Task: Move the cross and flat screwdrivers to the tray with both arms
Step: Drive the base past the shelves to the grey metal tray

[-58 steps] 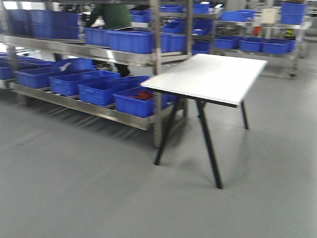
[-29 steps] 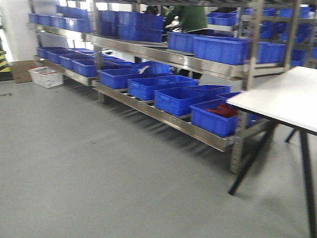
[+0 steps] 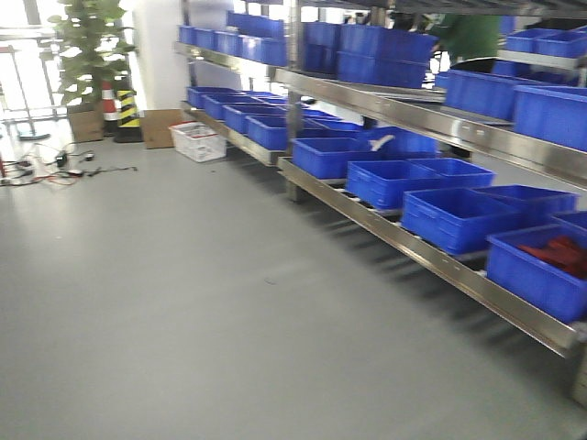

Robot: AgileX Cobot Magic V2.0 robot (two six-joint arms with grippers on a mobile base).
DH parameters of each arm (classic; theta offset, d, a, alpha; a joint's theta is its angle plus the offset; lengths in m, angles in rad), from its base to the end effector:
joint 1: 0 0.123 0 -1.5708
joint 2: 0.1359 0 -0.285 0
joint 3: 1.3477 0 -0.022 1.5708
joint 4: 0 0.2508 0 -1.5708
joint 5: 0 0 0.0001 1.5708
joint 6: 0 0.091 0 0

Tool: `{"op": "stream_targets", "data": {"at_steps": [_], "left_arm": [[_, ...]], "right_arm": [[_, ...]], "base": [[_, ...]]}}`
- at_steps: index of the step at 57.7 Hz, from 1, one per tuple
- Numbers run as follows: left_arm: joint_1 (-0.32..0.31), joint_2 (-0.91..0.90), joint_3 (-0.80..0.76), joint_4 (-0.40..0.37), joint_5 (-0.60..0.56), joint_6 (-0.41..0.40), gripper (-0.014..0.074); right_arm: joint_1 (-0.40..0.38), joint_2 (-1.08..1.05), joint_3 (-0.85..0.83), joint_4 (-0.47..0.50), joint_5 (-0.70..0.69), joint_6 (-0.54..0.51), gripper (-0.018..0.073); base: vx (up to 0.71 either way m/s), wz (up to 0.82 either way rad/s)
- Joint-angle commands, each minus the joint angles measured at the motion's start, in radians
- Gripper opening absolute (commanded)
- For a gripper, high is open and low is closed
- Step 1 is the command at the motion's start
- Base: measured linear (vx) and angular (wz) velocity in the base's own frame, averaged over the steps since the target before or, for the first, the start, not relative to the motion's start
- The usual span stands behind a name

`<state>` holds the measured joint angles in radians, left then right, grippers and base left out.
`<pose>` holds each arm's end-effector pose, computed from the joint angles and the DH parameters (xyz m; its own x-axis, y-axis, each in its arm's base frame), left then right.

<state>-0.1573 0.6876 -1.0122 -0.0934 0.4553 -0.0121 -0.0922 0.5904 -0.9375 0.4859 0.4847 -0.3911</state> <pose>0.1161 -0.0222 0.4487 -0.0600 -0.0875 -0.9944 0.1921 0.9765 -0.0975 0.0954 0.0111 0.4375 -0.0073 0.0458 -0.9989 -0.1266 0.9909 0.0464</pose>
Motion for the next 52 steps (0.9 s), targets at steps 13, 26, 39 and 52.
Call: {"op": "stream_targets", "data": {"at_steps": [13, 26, 39, 52], "left_arm": [[-0.006, 0.002, -0.032, -0.006, -0.098, -0.003, -0.0004], [-0.006, 0.002, -0.032, -0.006, -0.098, -0.003, -0.0004], [-0.006, 0.002, -0.032, -0.006, -0.098, -0.003, -0.0004], [-0.006, 0.003, -0.032, -0.006, -0.098, -0.003, -0.0004]], "right_arm": [[-0.002, 0.005, -0.030, 0.018, -0.093, -0.003, -0.0009], [-0.002, 0.007, -0.030, 0.018, -0.093, -0.003, -0.0009], [-0.002, 0.007, -0.030, 0.018, -0.093, -0.003, -0.0009], [-0.002, 0.007, -0.030, 0.018, -0.093, -0.003, -0.0009]], "base": [[0.52, 0.41], [0.53, 0.29], [0.55, 0.17], [0.55, 0.08]]}}
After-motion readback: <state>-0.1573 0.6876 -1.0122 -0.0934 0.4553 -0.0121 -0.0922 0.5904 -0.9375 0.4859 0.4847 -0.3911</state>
